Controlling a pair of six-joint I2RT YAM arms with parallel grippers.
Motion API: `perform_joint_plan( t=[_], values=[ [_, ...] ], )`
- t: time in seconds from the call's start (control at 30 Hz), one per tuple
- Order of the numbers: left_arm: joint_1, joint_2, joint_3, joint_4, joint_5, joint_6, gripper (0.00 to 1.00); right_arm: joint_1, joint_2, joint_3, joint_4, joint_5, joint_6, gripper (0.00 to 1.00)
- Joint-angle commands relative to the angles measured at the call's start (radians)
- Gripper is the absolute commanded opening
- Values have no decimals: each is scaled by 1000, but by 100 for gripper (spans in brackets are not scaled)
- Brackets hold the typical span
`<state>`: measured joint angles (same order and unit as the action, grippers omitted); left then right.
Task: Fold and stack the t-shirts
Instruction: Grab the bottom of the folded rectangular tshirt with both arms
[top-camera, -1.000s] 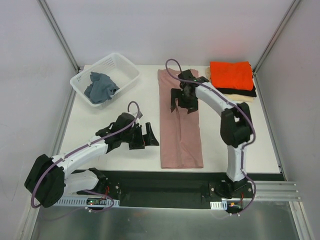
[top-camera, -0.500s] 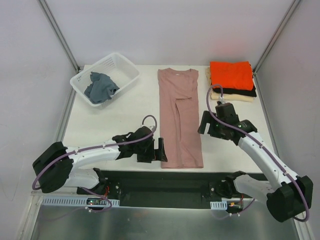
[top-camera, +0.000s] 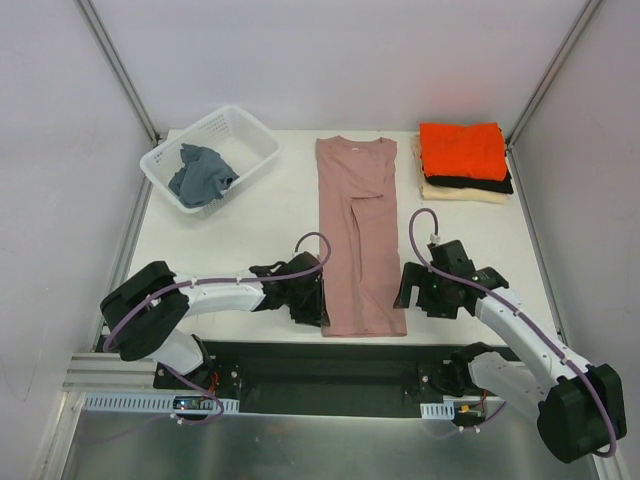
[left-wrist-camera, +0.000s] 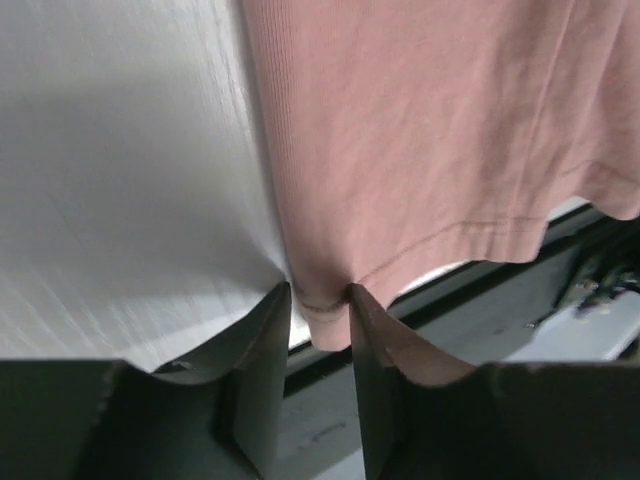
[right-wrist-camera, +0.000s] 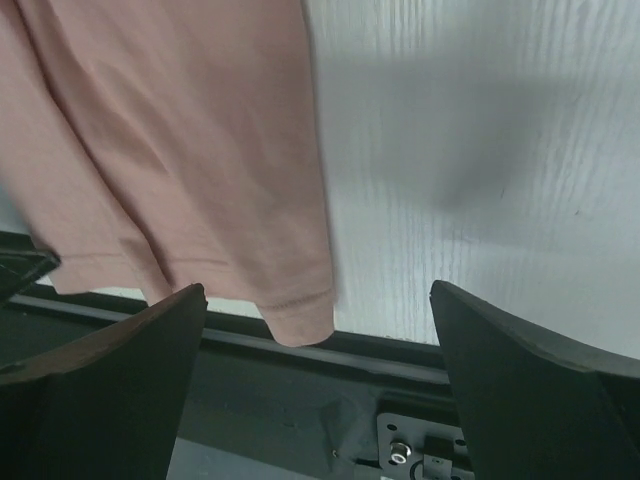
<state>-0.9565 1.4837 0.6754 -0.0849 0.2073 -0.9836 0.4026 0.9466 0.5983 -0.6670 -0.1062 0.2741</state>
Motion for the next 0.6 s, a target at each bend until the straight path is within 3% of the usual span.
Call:
perform_joint_plan(
  t=[0.0, 0.1, 0.3, 0.4, 0.57],
  values=[
    [-21, 24, 23, -9, 15, 3, 23, -5, 6, -61, 18, -118, 17, 96],
    [-21, 3, -8, -9, 17, -13, 15, -7, 18, -84, 36, -159, 22, 91],
    [-21, -16, -43, -13, 21, -27, 9, -7, 63, -109, 72, -225, 25, 77],
    [-22, -13, -40, -21, 23, -32, 8, -7, 80, -117, 79, -260, 17, 70],
    [-22, -39, -53, -36, 14, -43, 10, -5, 101, -155, 80, -354, 17, 66]
  ],
)
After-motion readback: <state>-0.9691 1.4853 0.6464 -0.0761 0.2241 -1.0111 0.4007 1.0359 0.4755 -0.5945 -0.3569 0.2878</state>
